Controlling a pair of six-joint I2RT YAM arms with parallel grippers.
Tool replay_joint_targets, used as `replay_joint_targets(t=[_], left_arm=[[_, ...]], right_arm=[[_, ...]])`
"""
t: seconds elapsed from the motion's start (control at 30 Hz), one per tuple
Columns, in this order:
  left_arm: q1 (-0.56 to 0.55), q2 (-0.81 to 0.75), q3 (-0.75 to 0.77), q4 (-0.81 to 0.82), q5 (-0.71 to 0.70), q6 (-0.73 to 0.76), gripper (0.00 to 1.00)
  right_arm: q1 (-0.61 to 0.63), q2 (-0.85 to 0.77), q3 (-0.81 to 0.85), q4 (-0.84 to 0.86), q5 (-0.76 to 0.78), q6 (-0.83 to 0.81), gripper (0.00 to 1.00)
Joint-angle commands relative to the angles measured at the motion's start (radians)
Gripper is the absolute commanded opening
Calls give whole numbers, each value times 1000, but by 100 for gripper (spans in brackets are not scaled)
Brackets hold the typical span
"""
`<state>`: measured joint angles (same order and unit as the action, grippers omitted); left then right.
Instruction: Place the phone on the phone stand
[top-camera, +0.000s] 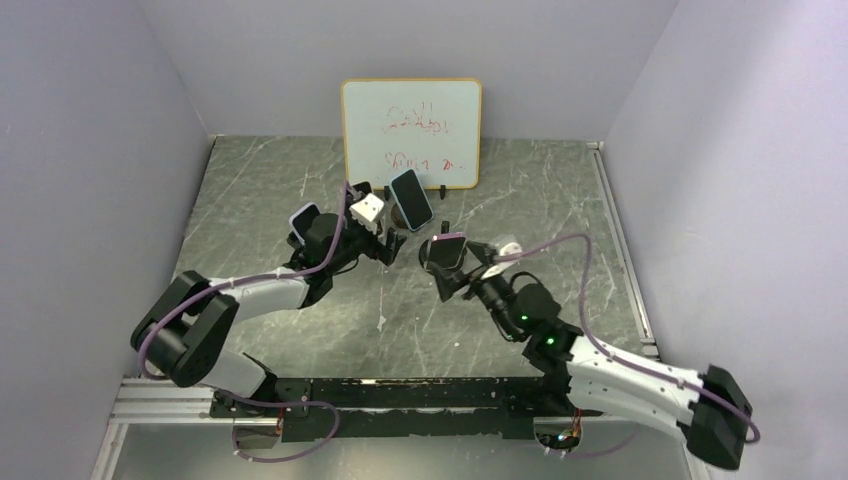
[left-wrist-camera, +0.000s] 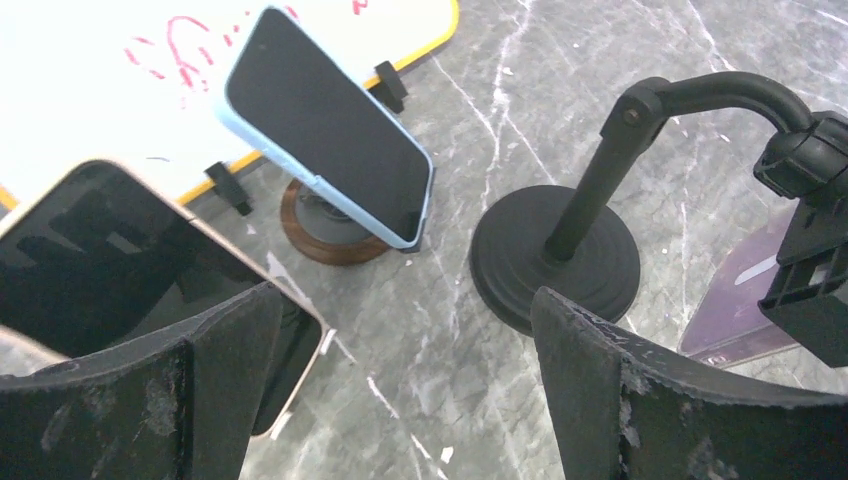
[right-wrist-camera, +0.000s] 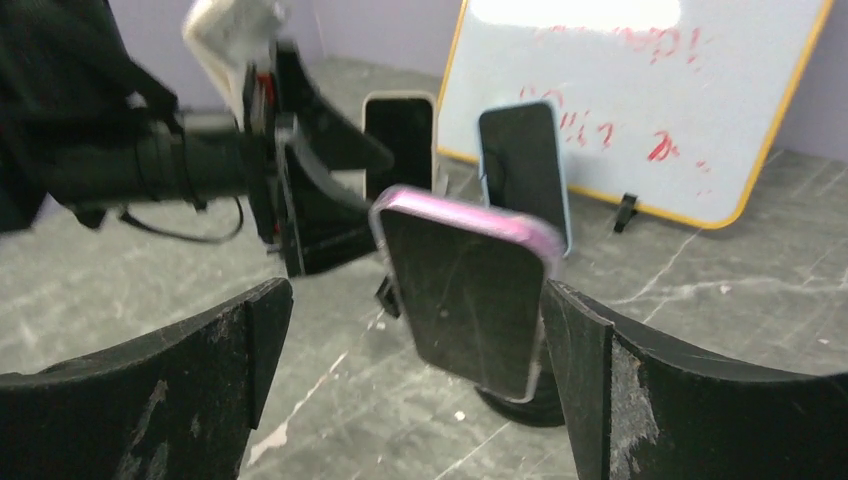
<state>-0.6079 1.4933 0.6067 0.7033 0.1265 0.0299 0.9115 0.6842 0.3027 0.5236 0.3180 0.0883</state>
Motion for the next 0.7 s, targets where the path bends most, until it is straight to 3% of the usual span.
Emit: replay_joint_targets(t=[0.0, 0.27, 0.67], left_arm=[[23, -89, -39, -63, -72, -24, 98], [46, -165, -64, -114, -68, -24, 98], [49, -150, -56, -123, -56, -62, 98]], right_arm=[[121, 150, 57, 87, 249, -116, 100], [147, 303, 128, 139, 386, -110, 100], [148, 388, 149, 222, 407, -117, 100]])
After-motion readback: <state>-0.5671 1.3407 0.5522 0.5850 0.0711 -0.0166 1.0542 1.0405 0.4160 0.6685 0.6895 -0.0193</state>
